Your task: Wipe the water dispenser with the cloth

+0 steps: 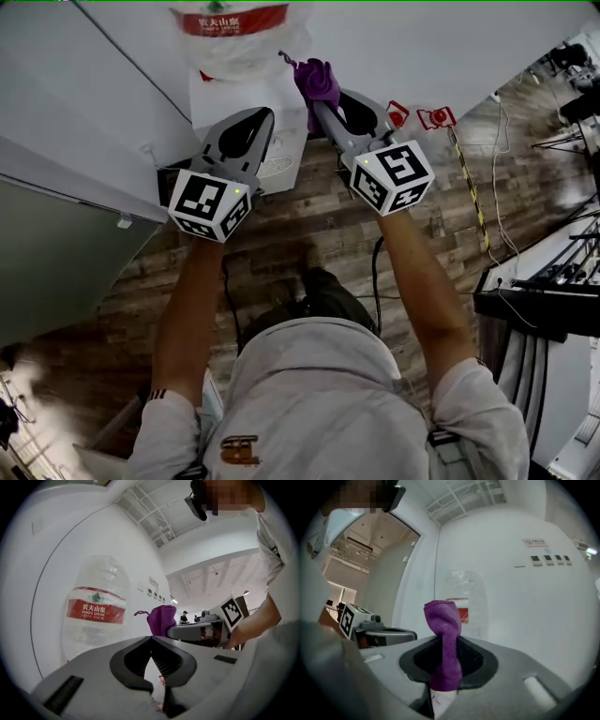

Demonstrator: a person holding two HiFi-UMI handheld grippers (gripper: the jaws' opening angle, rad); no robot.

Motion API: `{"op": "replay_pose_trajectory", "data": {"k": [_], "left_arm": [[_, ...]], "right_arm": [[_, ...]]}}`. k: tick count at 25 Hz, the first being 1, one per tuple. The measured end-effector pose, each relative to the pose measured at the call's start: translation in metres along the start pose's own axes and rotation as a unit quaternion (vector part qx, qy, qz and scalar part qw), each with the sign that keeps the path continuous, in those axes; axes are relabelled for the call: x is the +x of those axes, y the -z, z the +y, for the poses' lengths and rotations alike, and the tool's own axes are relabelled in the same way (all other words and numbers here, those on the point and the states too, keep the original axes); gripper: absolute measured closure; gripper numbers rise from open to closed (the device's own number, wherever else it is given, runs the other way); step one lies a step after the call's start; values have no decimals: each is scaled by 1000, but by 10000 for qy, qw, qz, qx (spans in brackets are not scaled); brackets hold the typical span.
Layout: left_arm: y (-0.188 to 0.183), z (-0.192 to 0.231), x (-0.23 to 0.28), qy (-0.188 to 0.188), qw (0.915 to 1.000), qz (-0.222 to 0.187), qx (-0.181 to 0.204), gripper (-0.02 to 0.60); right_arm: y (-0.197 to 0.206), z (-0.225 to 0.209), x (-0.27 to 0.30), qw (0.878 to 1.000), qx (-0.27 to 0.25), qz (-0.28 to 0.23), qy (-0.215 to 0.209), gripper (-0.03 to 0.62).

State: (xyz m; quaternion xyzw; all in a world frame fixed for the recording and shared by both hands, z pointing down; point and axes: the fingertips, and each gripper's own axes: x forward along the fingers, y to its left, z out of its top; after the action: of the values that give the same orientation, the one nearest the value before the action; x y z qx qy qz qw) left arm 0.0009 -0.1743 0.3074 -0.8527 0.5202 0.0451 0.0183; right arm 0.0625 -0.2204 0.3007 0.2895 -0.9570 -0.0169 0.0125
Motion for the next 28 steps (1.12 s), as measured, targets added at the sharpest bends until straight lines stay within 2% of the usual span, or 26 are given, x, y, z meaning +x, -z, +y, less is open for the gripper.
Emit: {"op": "replay_pose_trajectory", "data": {"k": [5, 11, 20, 28], "left_arm": [[-27, -13, -18, -133, 9996, -263, 5, 583], [-42, -39, -27, -300, 9988, -358, 129, 583], [-38, -73, -21, -555, 9978, -271, 255, 583], [-37, -80, -30, -827, 9959, -314, 192, 583]], "right_arm": [[-19, 37, -27, 9977, 296, -543, -268, 500], [-34, 50, -54, 9918, 710, -943, -499, 502], [-31, 48, -82, 9884, 659, -1050, -874, 502], [-24, 60, -90, 9876, 549, -962, -1112, 505]]}}
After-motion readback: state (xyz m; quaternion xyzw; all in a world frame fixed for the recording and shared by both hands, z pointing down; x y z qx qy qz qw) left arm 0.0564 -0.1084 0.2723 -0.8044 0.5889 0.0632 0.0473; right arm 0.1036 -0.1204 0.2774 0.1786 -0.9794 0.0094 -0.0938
